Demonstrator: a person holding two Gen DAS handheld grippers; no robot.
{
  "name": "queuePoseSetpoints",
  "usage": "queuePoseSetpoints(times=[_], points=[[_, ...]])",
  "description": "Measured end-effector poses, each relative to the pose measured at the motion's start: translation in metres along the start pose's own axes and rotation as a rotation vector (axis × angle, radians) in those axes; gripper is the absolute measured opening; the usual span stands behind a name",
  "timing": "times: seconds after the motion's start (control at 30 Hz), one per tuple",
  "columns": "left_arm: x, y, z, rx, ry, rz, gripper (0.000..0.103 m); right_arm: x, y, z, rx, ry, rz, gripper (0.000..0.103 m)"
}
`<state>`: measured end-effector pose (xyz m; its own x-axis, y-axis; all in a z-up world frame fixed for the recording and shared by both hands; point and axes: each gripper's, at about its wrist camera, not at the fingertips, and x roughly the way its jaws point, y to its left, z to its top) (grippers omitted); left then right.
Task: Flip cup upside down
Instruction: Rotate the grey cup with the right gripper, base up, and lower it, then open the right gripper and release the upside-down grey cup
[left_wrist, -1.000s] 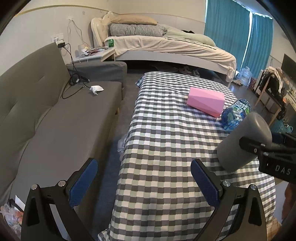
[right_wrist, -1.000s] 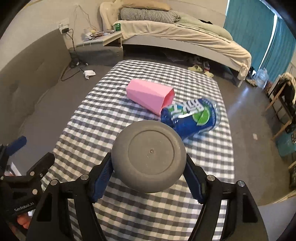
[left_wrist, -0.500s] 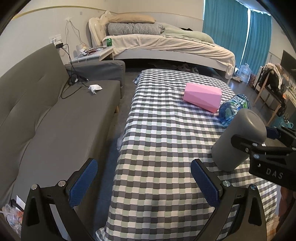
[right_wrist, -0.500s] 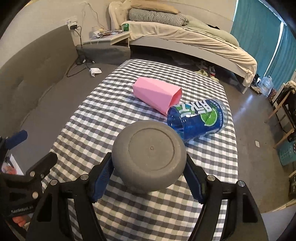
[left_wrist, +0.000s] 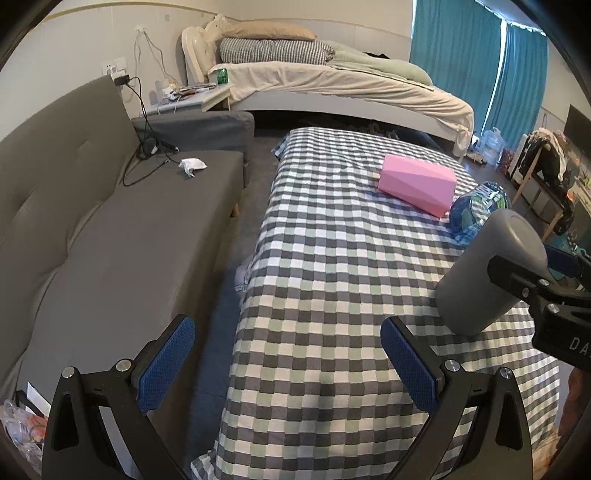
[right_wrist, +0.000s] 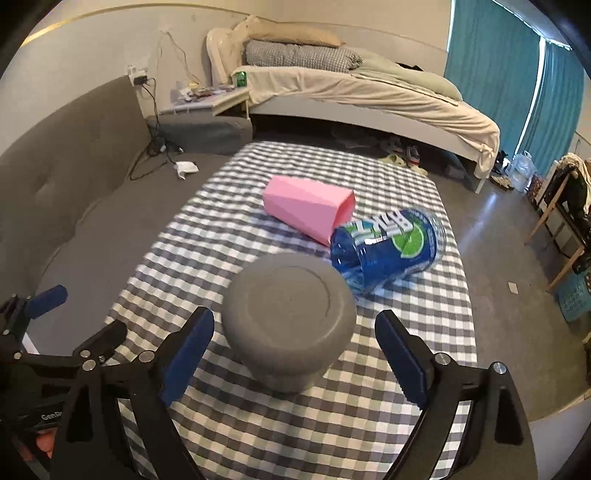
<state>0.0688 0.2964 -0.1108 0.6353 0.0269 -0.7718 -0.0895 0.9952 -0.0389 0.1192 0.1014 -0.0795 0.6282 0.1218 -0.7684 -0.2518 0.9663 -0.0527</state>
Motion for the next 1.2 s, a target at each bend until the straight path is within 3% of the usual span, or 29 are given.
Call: queuePoseSetpoints(times=[0.2,0.47,0.77,0.97,1.2], points=[[0.006,0.004,-0.002,-0.015,0.018,-0.002,0.103,0.012,-0.006,-0.015,0.019,0.026,0.017,0.089],[-0.002,-0.013,0.007,0.008,0.000,-0.014,0.103,-0.025,-0.012,-0.042,-0.029,-0.031,0.067,0.089],[-0.050,-0.059,0.009,0.076,-0.154,-0.060,0.103,-0.061,-0.062,-0.054,0.078,-0.138,0.032,0.089],[-0.079,-0.070,0.000,0.082,-0.238,-0.044,0.103,-0.075,-0.082,-0.062,0.124,-0.184,0.019,0.090],[-0.094,-0.073,-0.010,0.059,-0.306,-0.021,0.103,-0.094,-0.093,-0.075,0.157,-0.255,-0.015,0.099]])
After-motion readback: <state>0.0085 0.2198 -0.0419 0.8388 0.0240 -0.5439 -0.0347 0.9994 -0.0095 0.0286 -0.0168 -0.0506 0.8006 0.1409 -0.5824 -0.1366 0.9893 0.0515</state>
